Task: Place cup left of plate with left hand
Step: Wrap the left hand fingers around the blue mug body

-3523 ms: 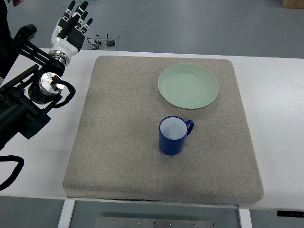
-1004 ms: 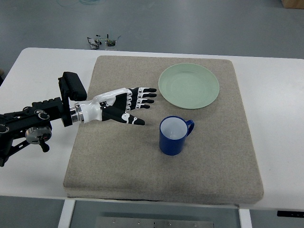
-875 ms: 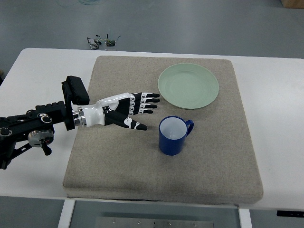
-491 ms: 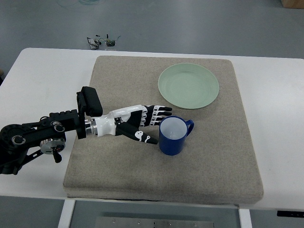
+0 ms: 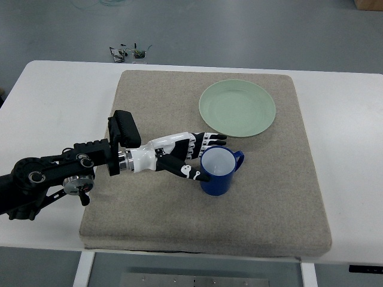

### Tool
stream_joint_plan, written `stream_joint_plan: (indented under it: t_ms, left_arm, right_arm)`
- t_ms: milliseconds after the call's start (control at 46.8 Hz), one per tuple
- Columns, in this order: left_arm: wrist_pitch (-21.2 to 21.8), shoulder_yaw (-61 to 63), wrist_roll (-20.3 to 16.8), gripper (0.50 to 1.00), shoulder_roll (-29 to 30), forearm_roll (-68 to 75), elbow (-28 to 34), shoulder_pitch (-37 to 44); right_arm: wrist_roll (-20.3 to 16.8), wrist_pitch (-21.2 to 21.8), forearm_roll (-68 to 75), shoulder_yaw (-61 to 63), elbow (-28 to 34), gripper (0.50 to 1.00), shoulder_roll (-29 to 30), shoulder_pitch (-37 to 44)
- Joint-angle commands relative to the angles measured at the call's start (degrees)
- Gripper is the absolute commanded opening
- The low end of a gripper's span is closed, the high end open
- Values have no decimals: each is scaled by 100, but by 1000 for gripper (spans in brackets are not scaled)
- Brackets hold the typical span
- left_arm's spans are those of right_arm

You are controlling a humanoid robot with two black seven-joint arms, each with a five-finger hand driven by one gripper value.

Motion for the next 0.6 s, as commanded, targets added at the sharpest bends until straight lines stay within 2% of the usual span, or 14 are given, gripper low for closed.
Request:
stream_joint_plan:
  t_ms: [0, 577]
  left_arm:
    - [-18, 9, 0, 994, -49, 0, -3, 5]
    - [-53, 97, 35, 994, -304, 26, 23, -4]
  right_arm:
    - [0, -2, 0, 1, 0, 934, 0, 0]
    - [0, -2, 0, 1, 0, 934, 0, 0]
